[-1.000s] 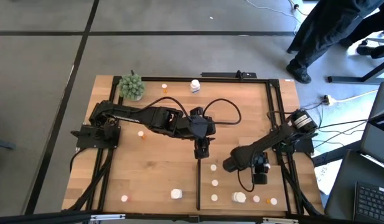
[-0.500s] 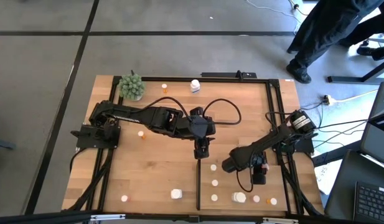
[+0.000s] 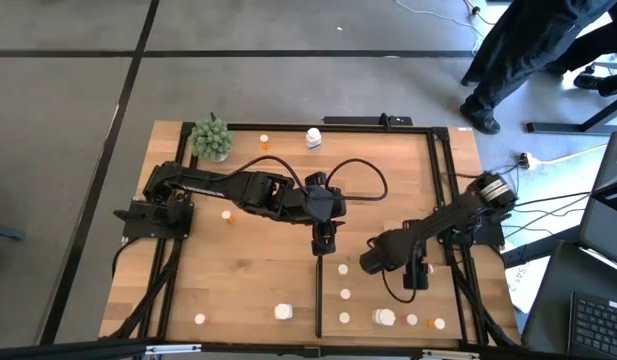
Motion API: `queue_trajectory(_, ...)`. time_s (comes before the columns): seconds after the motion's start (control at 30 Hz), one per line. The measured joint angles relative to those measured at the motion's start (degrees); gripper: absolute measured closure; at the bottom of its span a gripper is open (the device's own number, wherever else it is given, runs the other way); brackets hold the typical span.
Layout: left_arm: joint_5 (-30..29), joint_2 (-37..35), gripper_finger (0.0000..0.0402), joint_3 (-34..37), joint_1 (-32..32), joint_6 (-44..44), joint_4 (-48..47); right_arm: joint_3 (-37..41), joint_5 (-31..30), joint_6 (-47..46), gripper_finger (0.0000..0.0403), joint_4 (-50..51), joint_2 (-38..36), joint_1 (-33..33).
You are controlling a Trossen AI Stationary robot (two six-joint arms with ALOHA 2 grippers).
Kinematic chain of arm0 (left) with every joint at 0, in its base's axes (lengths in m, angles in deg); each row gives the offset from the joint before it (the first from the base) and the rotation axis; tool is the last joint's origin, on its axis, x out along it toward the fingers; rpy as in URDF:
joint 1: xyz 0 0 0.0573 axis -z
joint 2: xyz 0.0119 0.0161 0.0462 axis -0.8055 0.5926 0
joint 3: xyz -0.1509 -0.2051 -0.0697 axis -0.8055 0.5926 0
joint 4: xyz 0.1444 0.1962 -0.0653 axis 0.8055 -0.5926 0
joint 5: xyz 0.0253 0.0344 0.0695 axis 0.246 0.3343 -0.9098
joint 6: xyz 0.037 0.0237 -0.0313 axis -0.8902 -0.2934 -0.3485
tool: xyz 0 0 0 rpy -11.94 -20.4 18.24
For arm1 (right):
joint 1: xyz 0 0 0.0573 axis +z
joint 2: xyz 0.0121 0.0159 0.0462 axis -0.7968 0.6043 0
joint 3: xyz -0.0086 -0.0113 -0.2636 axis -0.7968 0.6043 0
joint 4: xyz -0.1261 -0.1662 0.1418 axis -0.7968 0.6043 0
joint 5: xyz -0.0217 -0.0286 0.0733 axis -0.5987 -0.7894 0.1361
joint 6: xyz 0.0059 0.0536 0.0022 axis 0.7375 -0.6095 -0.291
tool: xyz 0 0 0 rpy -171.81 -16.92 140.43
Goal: Pick and place medicine bottles onto shelf by color
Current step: Put the top pink pill bottle on the shelf aligned with the other pink pill bottle
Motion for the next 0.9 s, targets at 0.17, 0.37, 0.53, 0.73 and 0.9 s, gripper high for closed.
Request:
queue_trajectory(0.17,0.0,0.0,0.0259,0.0,0.0,0.0,-0.1,-2.1,-4.7,-6.0,0.0231,0.0,-7.1,0.0)
queue_trajectory(0.37,0.0,0.0,0.026,0.0,-0.1,0.5,-0.3,-2.7,-10.8,-16.4,0.0231,-0.2,-18.8,0.3)
queue_trajectory(0.53,0.1,0.0,0.0259,0.0,-1.6,4.2,-0.2,-2.7,-17.9,-22.5,0.0231,-0.9,-28.8,2.5)
queue_trajectory(0.73,8.0,0.0,0.0259,0.0,-4.4,5.0,4.7,-2.8,-26.7,-22.4,0.0231,-6.6,-37.7,6.6)
queue_trajectory(0.9,9.3,1.1,0.026,0.0,-5.2,0.7,11.6,-2.8,-29.3,-16.7,0.0231,-10.6,-42.5,9.6)
